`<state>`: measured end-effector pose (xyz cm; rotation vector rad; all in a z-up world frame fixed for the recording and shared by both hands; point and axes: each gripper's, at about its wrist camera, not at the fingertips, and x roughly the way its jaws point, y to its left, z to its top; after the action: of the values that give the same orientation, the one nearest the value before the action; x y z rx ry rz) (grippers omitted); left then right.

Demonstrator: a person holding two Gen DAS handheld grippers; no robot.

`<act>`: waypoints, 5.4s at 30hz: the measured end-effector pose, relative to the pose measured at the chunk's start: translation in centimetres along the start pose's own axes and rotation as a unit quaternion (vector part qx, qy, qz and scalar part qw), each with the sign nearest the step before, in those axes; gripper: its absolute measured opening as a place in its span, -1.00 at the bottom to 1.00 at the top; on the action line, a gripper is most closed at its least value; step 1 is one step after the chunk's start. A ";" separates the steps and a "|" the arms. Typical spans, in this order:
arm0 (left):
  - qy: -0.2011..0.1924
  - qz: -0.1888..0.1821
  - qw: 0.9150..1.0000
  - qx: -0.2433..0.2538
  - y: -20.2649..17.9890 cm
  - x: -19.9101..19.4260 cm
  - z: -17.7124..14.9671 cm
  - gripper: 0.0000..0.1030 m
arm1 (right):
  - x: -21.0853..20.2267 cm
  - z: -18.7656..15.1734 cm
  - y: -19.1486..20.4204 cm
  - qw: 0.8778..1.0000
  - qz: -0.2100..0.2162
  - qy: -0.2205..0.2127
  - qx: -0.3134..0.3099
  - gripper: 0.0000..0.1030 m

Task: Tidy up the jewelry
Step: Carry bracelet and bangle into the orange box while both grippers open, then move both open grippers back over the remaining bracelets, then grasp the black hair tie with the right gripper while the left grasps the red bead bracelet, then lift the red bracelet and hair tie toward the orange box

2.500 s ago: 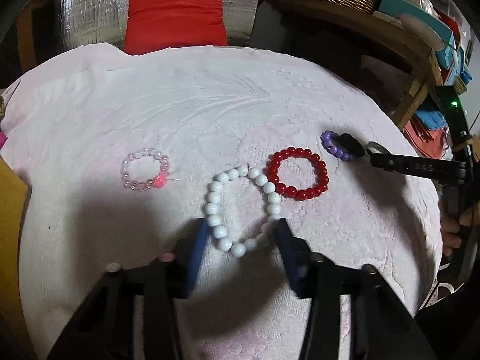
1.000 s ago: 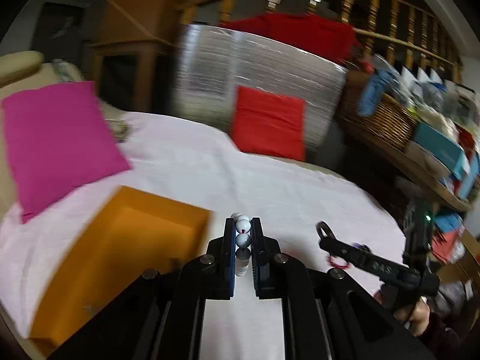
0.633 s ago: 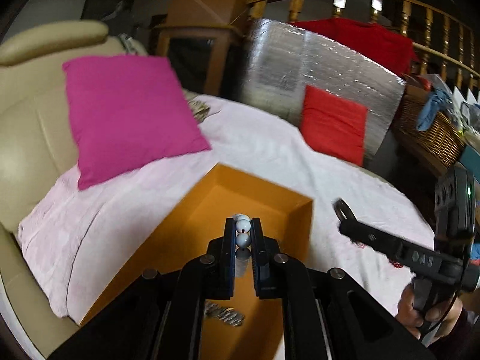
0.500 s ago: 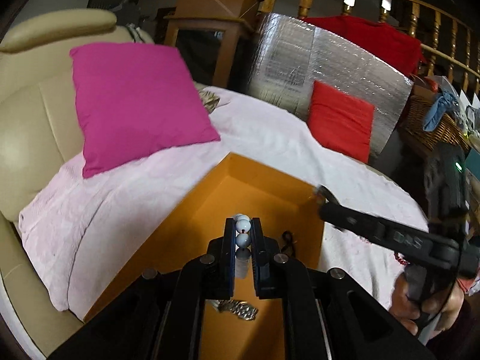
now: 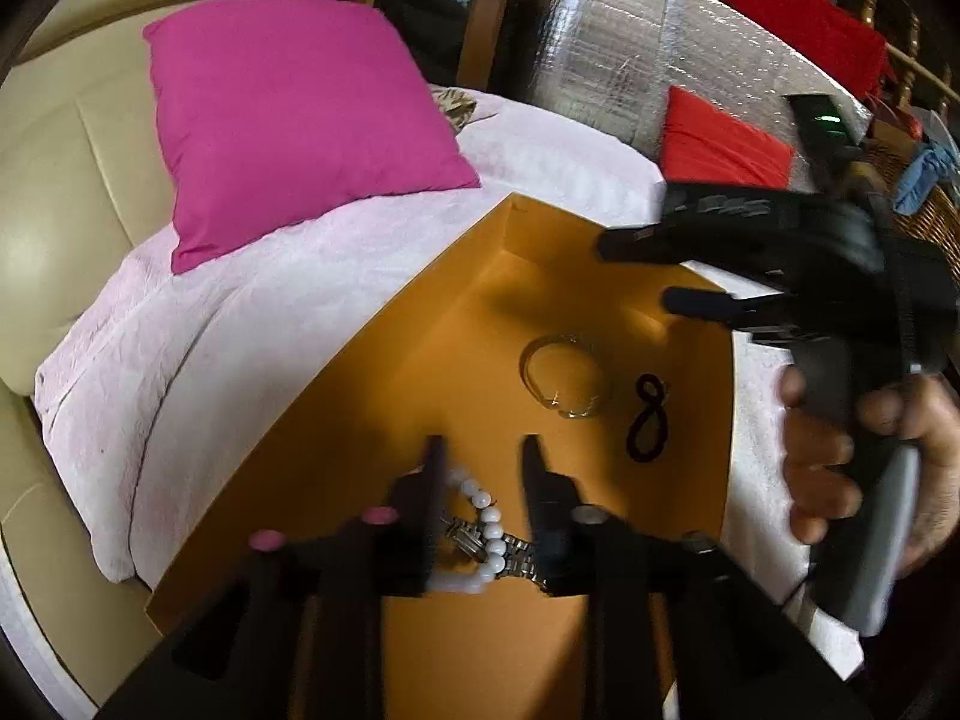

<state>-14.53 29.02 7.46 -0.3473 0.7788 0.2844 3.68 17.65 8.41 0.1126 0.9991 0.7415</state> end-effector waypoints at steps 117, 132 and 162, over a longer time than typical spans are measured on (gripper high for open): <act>0.062 -0.143 0.951 0.269 -31.2 9.5 -1.6 -0.04 | -26.4 -12.0 -43.2 0.931 -0.138 -0.115 0.319 -0.23; 0.051 -0.204 0.928 0.307 -34.8 8.7 -3.5 -0.04 | -25.5 -11.6 -42.2 0.941 -0.195 -0.111 0.253 -0.85; 0.091 -0.277 0.895 0.337 -41.0 10.1 -7.2 -0.82 | -27.4 -11.9 -41.6 0.930 -0.190 -0.141 0.282 -0.85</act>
<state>3.09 -9.84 3.50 0.0767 0.8769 -0.5614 6.82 -33.36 4.51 0.4972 0.8960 0.0623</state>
